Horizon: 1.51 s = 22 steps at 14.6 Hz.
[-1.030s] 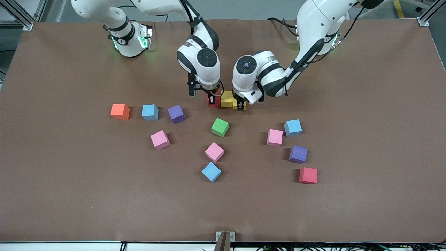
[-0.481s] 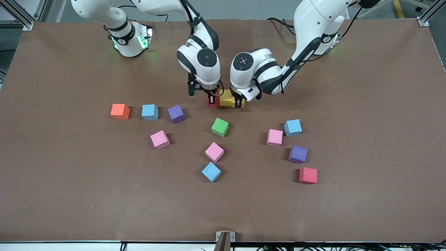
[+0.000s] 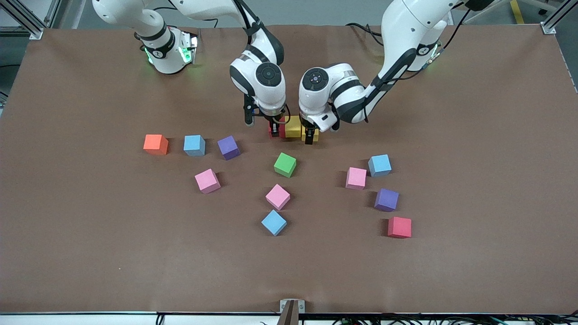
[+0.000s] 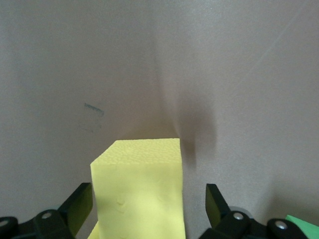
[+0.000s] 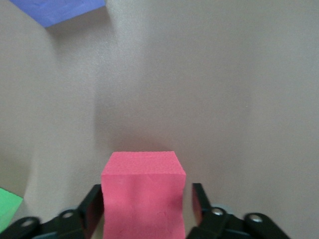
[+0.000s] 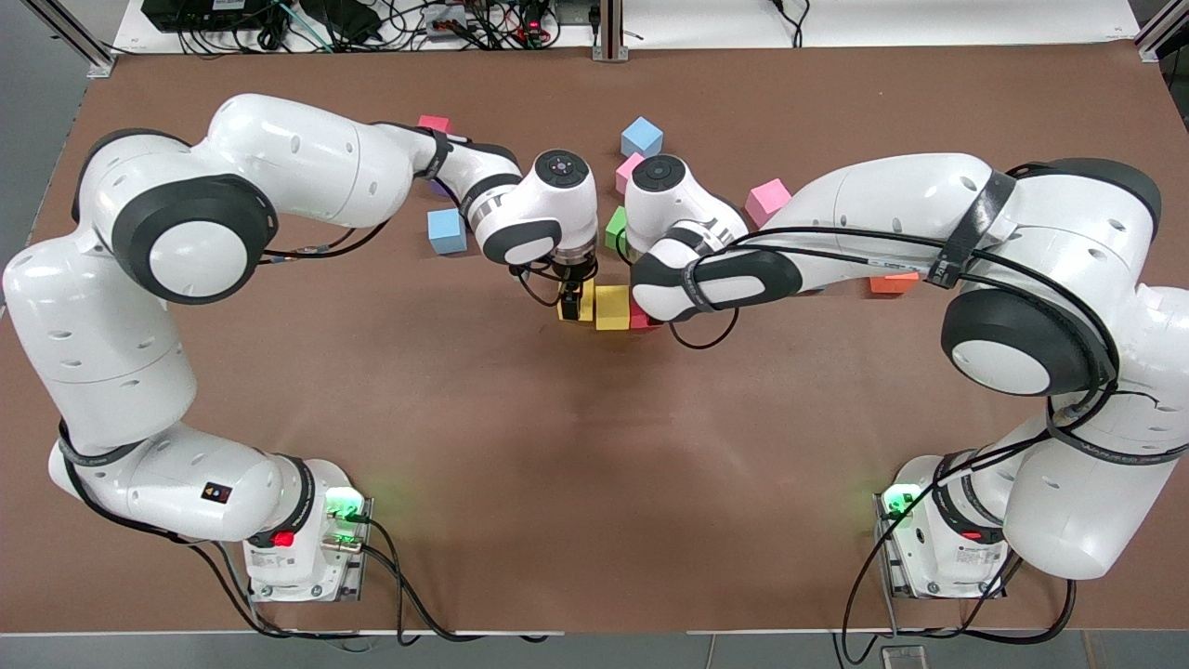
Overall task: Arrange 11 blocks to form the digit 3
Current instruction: 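Grasp the purple cube with the right gripper while the left grasps pink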
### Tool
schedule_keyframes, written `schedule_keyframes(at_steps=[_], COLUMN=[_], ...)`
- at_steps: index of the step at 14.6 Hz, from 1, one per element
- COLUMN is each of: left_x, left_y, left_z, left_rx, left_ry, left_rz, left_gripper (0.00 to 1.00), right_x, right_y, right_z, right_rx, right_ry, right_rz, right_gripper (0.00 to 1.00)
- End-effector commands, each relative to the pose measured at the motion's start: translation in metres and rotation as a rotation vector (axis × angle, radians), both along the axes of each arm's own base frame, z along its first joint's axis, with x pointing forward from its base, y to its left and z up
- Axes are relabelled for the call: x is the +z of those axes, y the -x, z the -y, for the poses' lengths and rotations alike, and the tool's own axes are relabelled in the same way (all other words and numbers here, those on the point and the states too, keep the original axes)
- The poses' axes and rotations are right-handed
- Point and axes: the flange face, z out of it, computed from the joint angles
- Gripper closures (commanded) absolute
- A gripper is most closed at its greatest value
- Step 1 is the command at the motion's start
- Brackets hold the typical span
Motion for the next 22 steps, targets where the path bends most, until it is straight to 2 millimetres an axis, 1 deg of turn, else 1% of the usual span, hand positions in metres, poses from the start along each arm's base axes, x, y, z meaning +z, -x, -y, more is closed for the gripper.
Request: schedule_keyframes(at_steps=[1,3,5,6,7,8,10,12,13,14,16,17,18,19,20,22], left_x=[0.017,0.023,0.028,0.034,0.042,0.053,0.082,0.106,0.115,0.124,0.135,0.138,0.139,0.132,0.124,0.105], left_y=[-0.002,-0.002,-0.006,-0.01,-0.015,-0.025,-0.048,-0.076,-0.089,-0.102,-0.139,-0.156,-0.171,-0.186,-0.198,-0.21], left_z=[-0.003,-0.004,-0.009,-0.012,-0.015,-0.019,-0.029,-0.044,-0.049,-0.054,-0.083,-0.098,-0.114,-0.135,-0.153,-0.179], left_rx=[0.009,0.005,0.012,0.017,0.027,0.045,0.05,0.005,-0.013,-0.025,-0.033,-0.051,-0.057,-0.064,-0.071,-0.072], left_ry=[-0.012,-0.036,-0.054,-0.054,-0.044,-0.036,-0.024,-0.019,-0.016,-0.011,0.005,0.017,0.022,0.014,0.011,-0.017], left_rz=[0.036,0.036,0.032,0.035,0.034,0.031,0.019,0.012,0.02,0.03,0.044,0.05,0.051,0.045,0.034,0.013], left_gripper=[0.0,0.0,0.0,0.0,0.0,0.0,0.0,0.0,0.0,0.0,0.0,0.0,0.0,0.0,0.0,0.0], right_x=[0.003,0.01,0.024,0.032,0.045,0.057,0.074,0.086,0.088,0.092,0.09,0.087,0.081,0.075,0.069,0.053], right_y=[0.006,0.005,0.004,0.004,0.003,-0.001,-0.013,-0.034,-0.046,-0.062,-0.091,-0.101,-0.108,-0.111,-0.112,-0.104], right_z=[0.0,-0.001,0.0,0.003,0.007,0.012,0.026,0.049,0.063,0.084,0.125,0.145,0.166,0.181,0.191,0.209], right_rx=[-0.008,-0.002,-0.003,0.019,0.048,0.058,0.082,0.098,0.116,0.14,0.203,0.242,0.284,0.322,0.351,0.447], right_ry=[-0.003,-0.011,-0.016,-0.002,0.003,0.003,0.003,-0.005,-0.003,-0.002,-0.012,-0.016,-0.019,-0.02,-0.022,-0.048], right_rz=[0.001,0.008,0.009,-0.009,-0.02,-0.024,-0.037,-0.042,-0.049,-0.055,-0.065,-0.072,-0.081,-0.084,-0.081,-0.032], right_gripper=[0.0,0.0,0.0,0.0,0.0,0.0,0.0,0.0,0.0,0.0,0.0,0.0,0.0,0.0,0.0,0.0])
